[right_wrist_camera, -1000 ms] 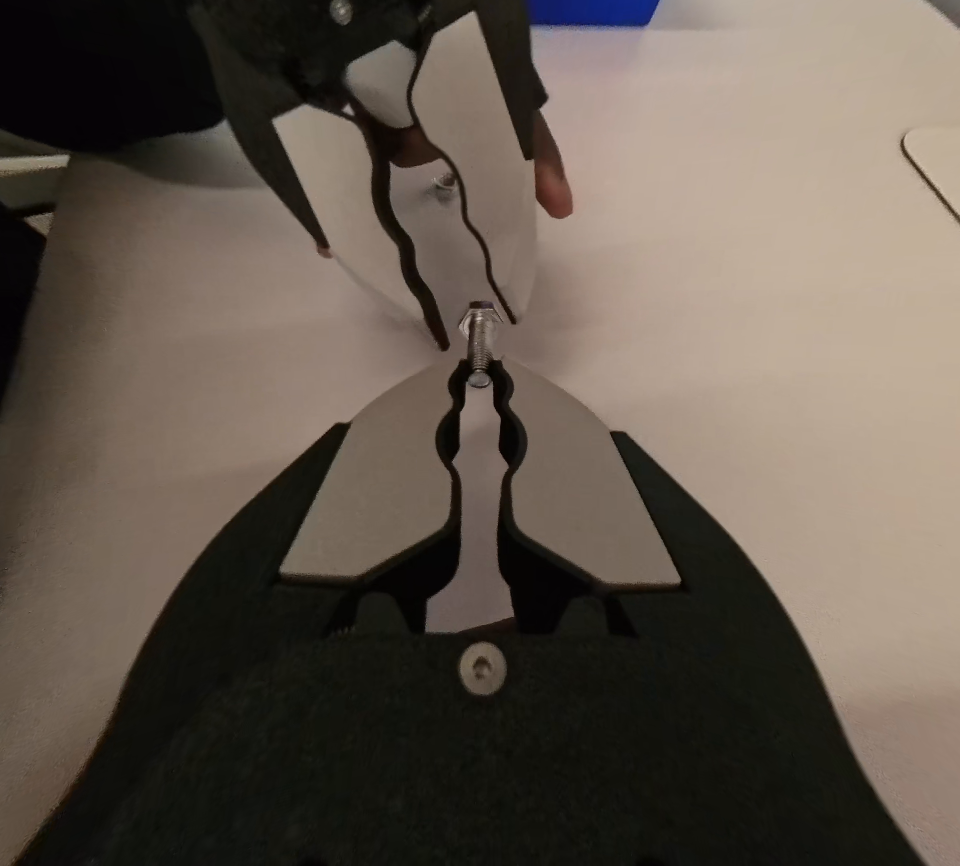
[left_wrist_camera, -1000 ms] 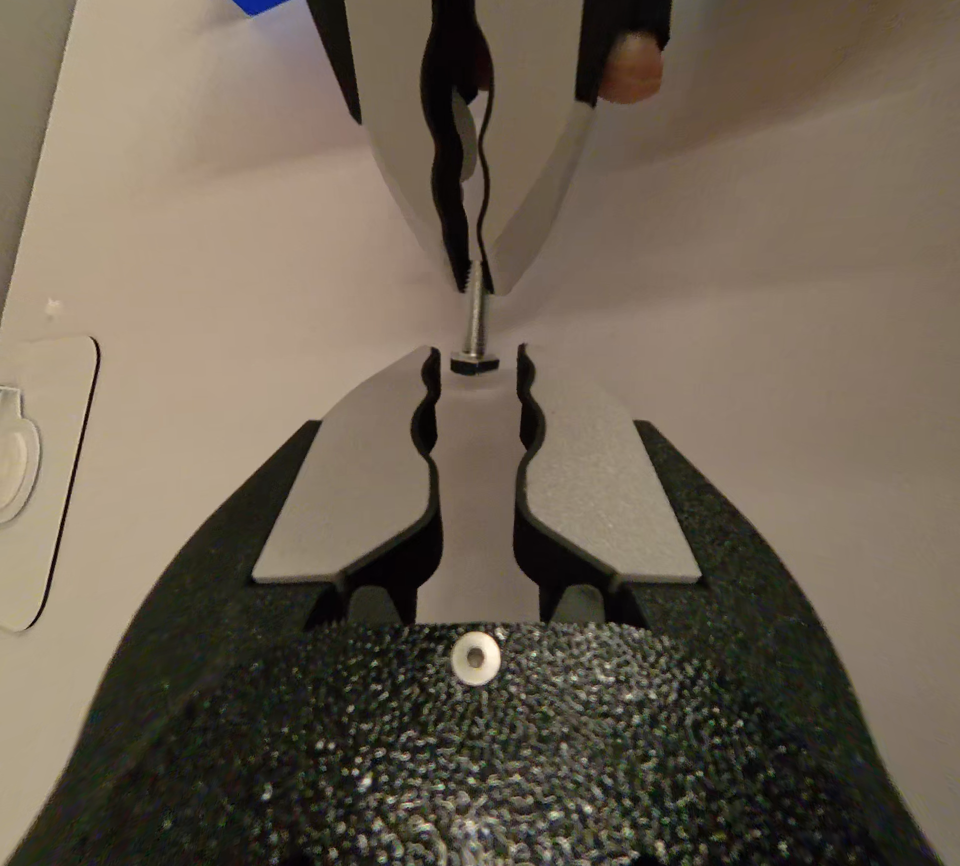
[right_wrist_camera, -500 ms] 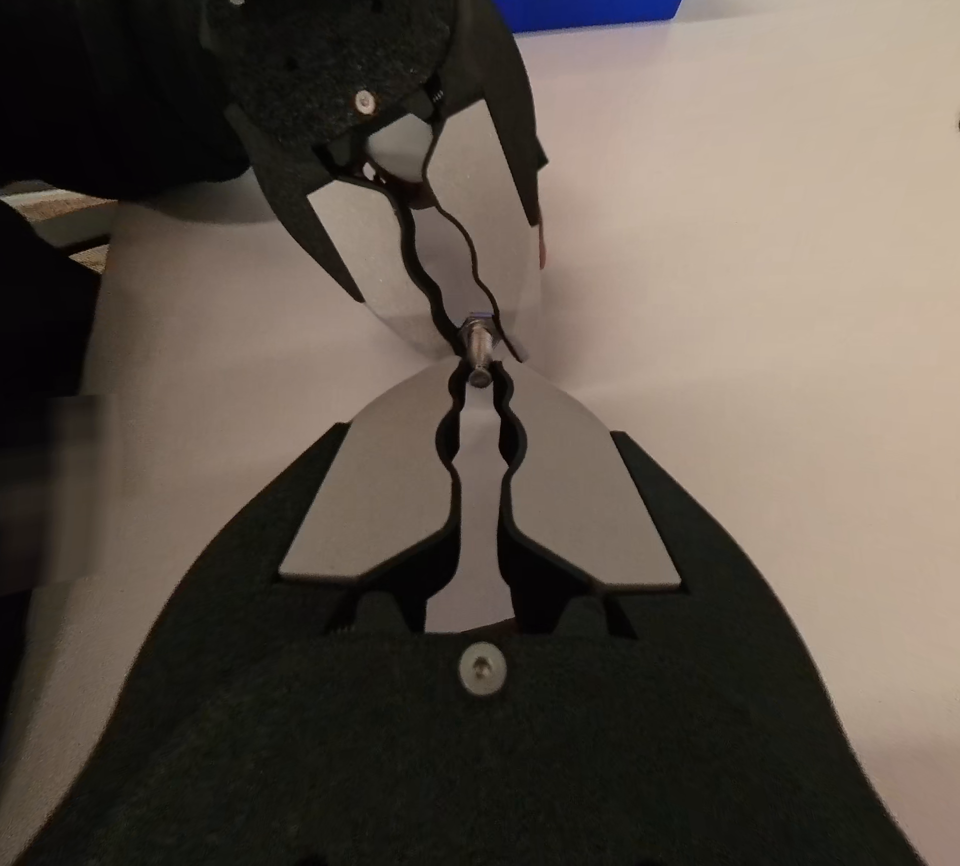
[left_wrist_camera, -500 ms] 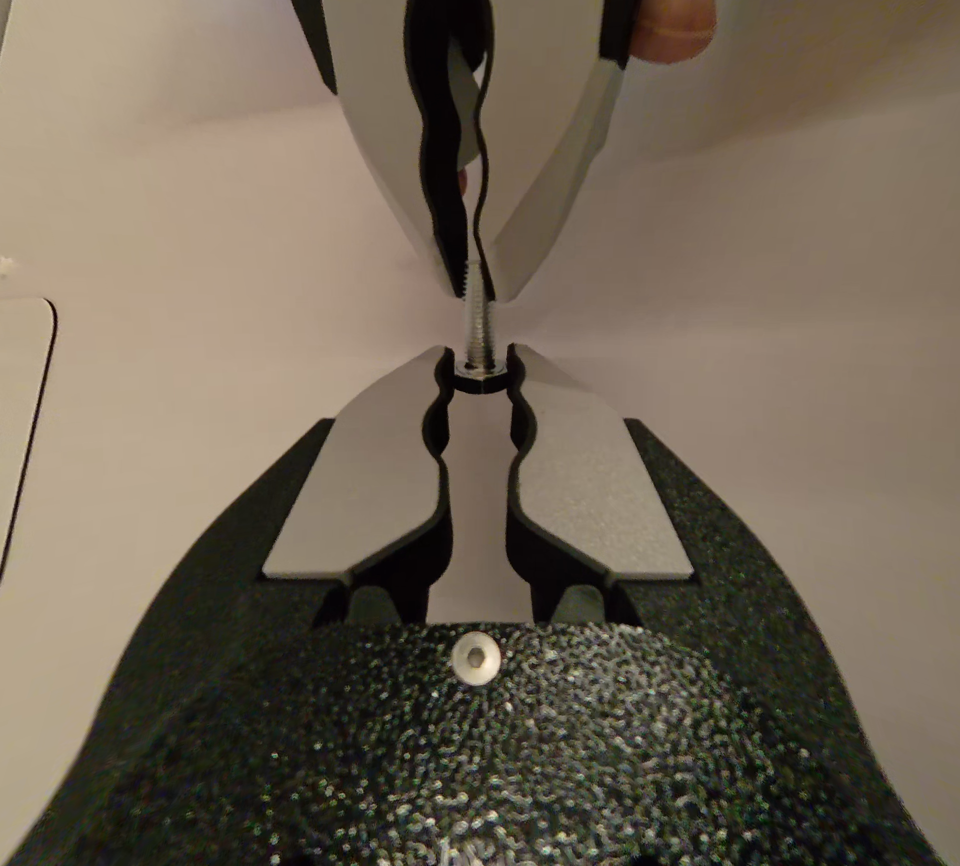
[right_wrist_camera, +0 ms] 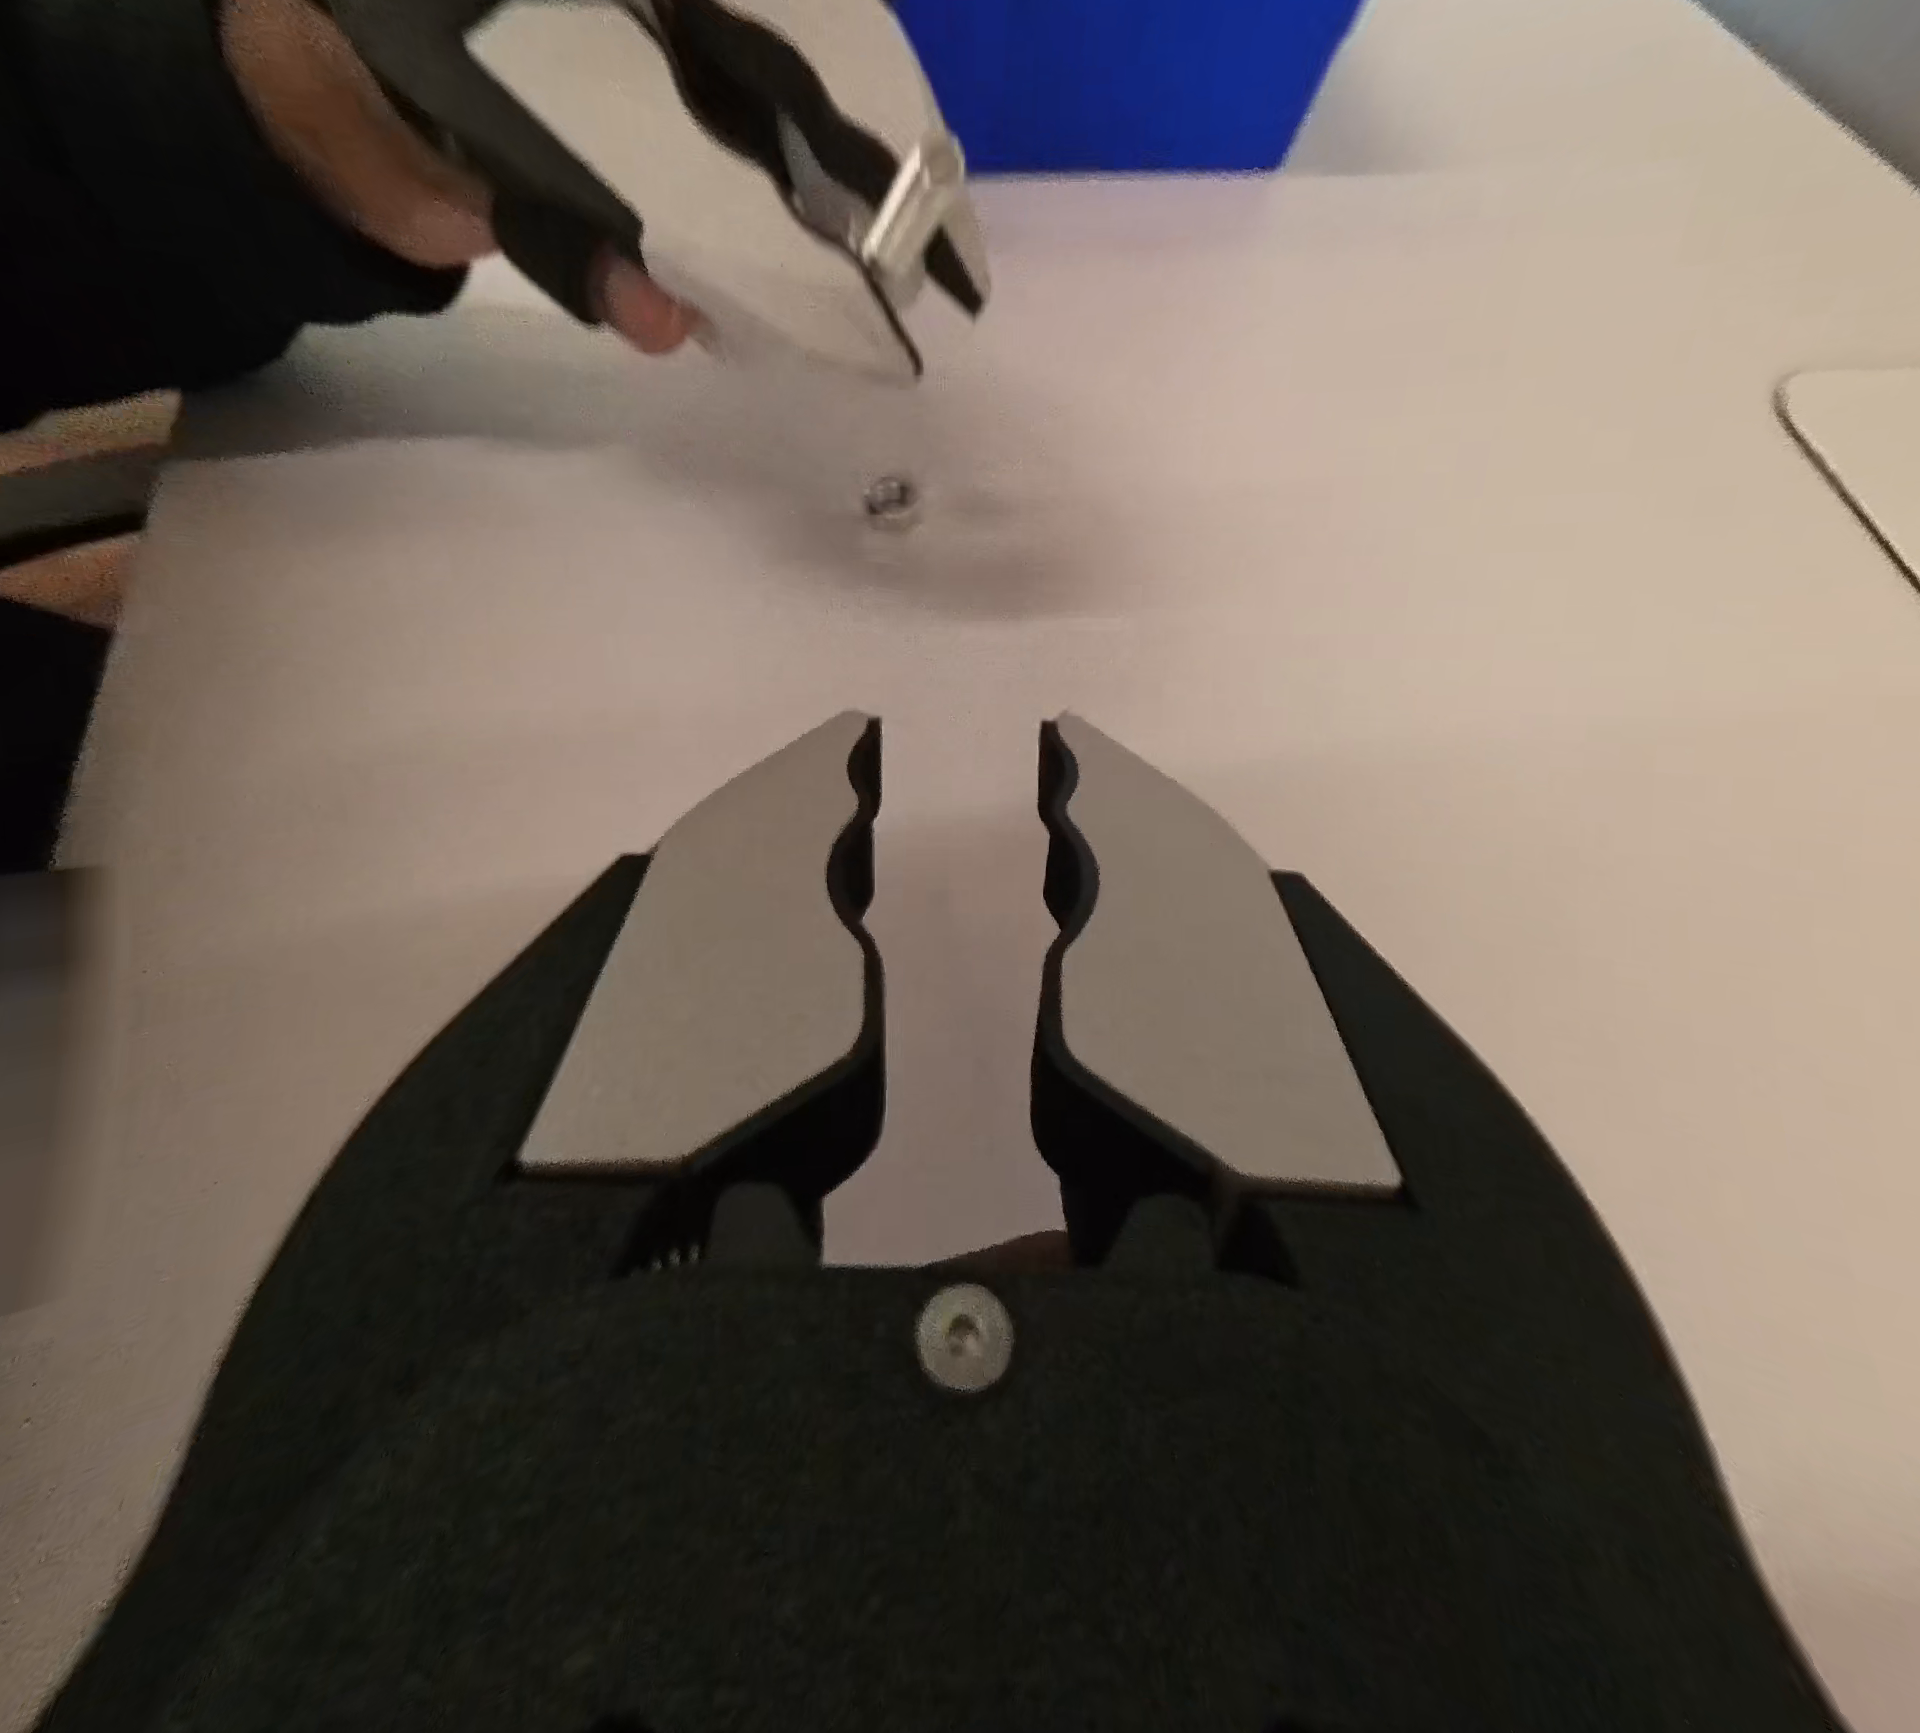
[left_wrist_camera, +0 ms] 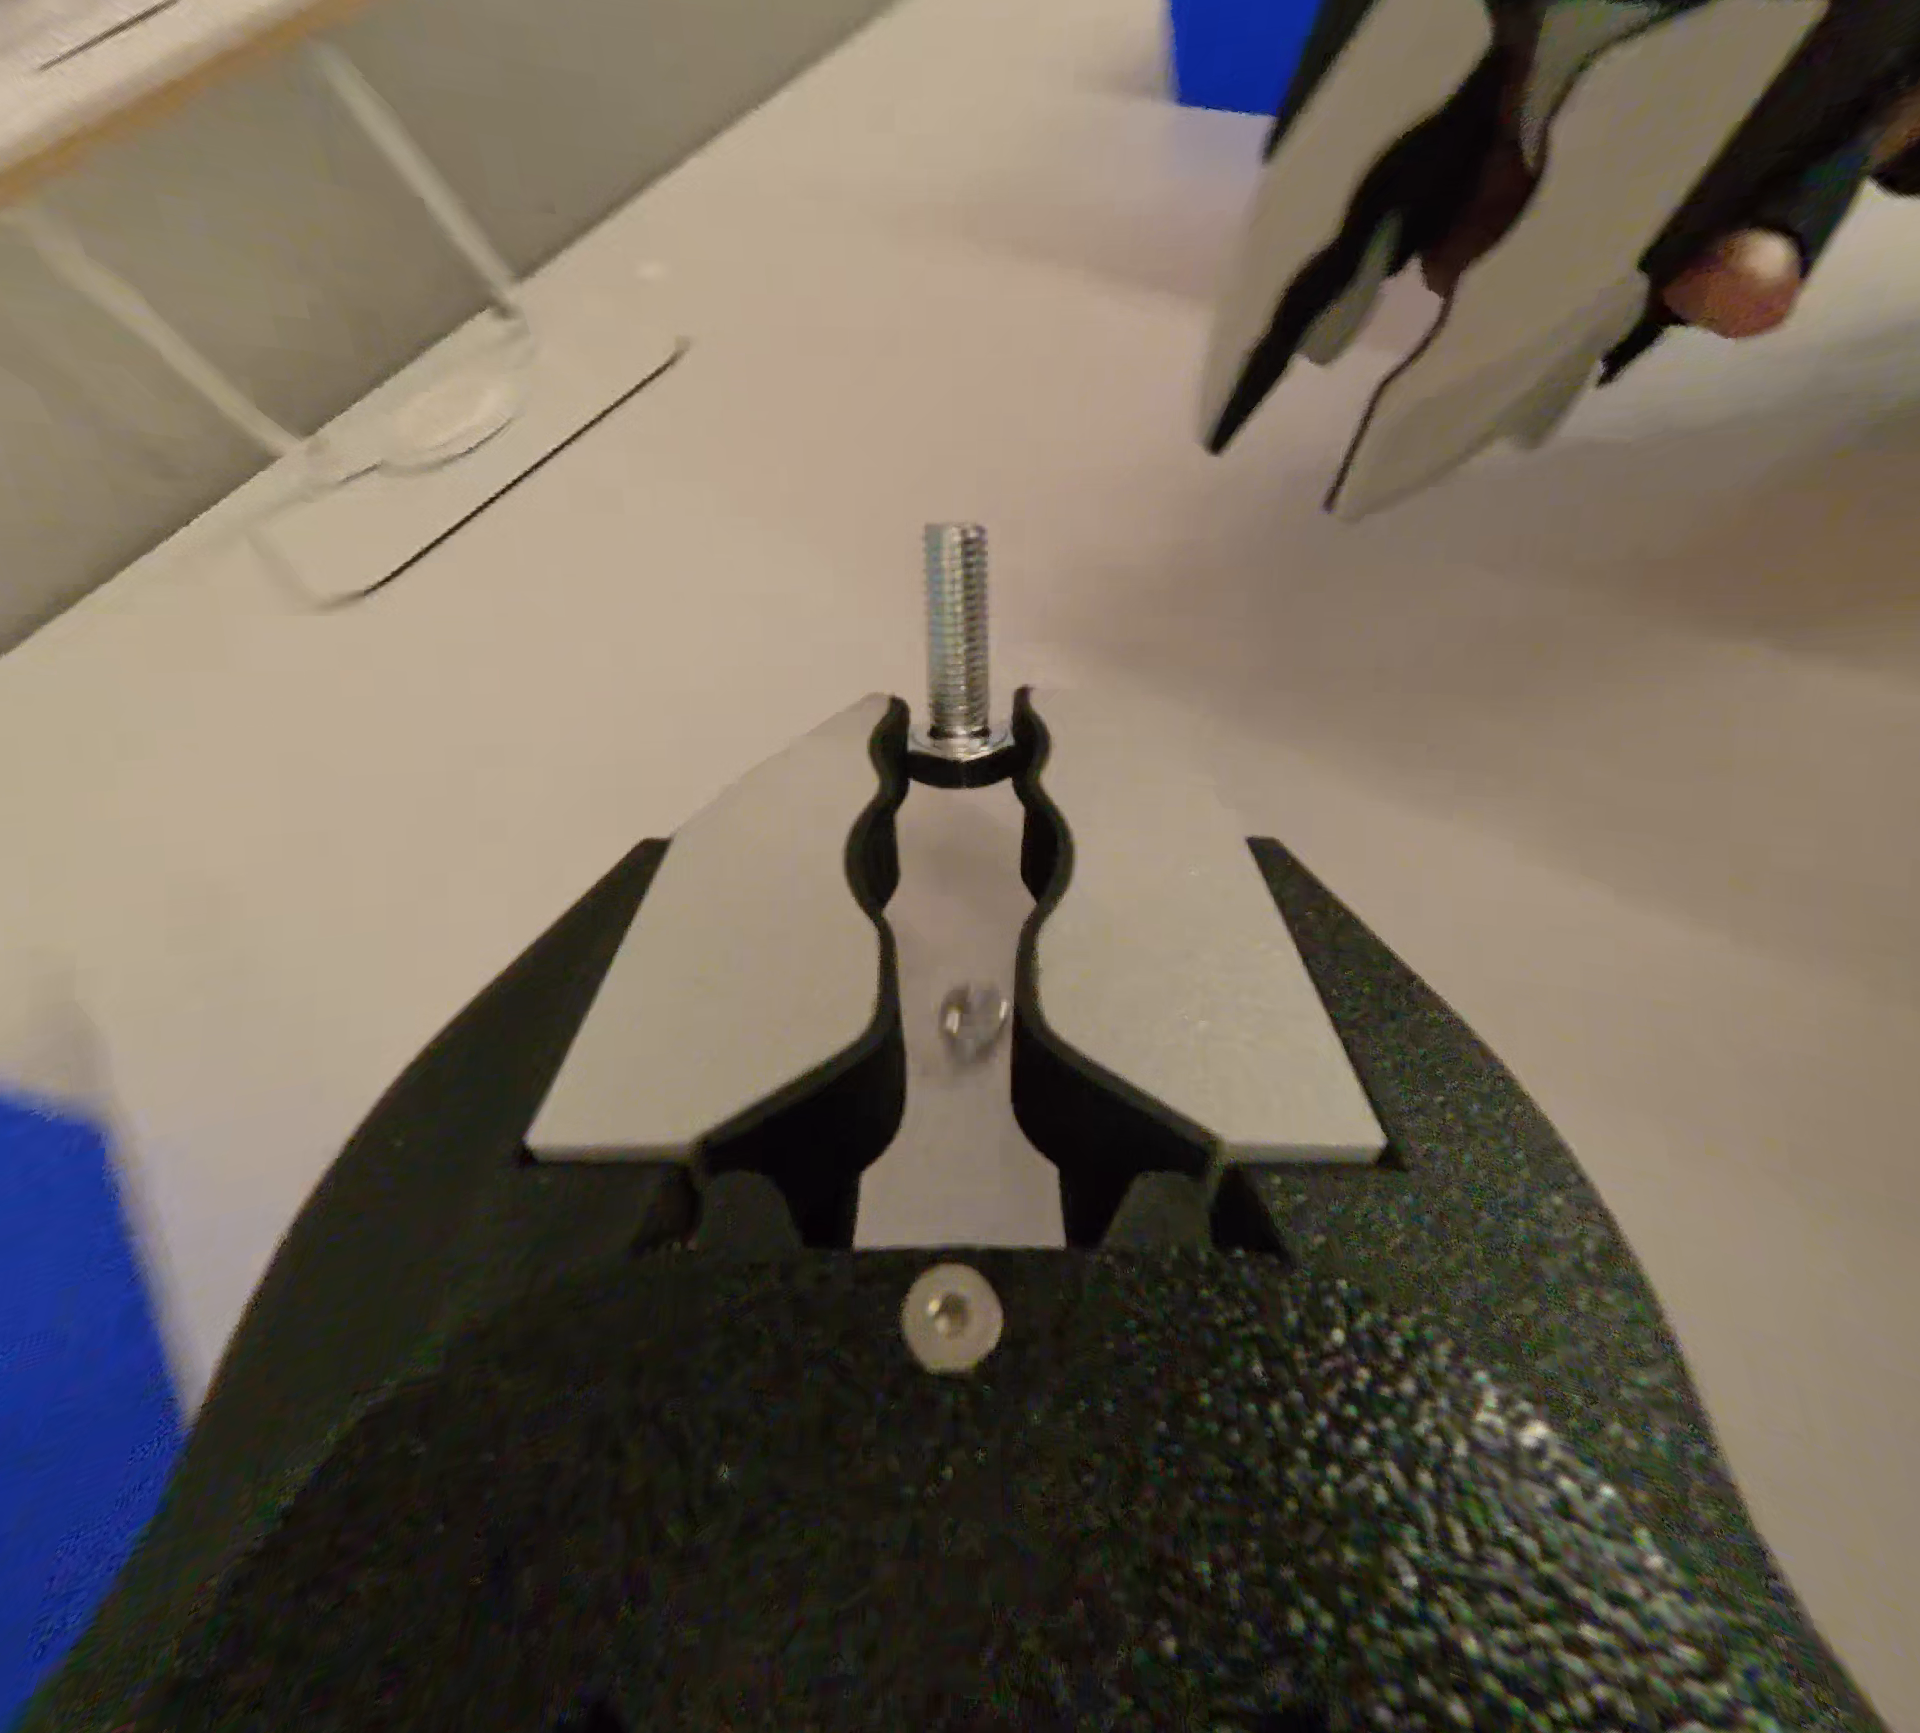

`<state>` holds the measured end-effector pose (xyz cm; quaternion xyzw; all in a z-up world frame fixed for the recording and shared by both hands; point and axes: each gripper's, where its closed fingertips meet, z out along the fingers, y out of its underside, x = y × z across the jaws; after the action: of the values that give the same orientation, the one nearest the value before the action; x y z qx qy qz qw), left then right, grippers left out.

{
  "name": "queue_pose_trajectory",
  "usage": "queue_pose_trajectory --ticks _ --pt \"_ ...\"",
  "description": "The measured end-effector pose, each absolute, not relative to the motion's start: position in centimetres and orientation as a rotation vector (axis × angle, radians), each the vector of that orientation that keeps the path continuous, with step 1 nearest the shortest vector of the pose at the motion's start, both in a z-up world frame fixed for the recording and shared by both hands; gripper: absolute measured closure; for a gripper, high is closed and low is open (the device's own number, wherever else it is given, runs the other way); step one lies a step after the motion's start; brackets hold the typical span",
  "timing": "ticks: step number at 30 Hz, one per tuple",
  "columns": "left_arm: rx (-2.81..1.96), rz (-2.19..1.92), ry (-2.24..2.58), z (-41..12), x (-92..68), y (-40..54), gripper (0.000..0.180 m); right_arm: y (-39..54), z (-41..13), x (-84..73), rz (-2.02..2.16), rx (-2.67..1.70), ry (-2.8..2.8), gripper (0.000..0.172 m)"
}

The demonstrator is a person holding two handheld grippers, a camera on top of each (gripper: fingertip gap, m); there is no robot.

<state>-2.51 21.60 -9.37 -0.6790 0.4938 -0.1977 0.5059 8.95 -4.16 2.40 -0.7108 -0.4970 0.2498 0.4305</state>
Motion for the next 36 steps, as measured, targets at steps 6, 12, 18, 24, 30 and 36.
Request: queue_pose_trajectory --ticks 6,12,18,24,30,36 --pt "-1.795 -0.405 0.998 -11.6 -8.7 19.7 0.162 -3.9 -0.7 3.3 0.611 -1.750 -1.609 0.145" --pt "-1.840 -0.439 0.928 -12.7 -10.7 18.8 0.162 -1.9 -3.3 -0.7 0.583 -1.755 -1.800 0.141" --pt "-1.835 -0.460 0.907 -12.5 -11.6 18.8 0.162 -0.9 -4.3 -2.0 0.549 -1.902 -1.740 0.142" --pt "-1.832 -0.495 0.922 -12.4 -11.2 18.7 0.162 -1.0 -5.1 -2.6 0.510 -1.953 -1.763 0.153" --pt "-1.815 -0.515 0.930 -12.2 -10.6 18.9 0.162 -0.9 -4.7 -2.1 0.429 -1.894 -1.819 0.155" --pt "-1.720 -0.542 0.987 -11.5 -7.1 19.1 0.162 -3.7 4.1 -1.1 0.778 -1.530 -1.675 0.155"
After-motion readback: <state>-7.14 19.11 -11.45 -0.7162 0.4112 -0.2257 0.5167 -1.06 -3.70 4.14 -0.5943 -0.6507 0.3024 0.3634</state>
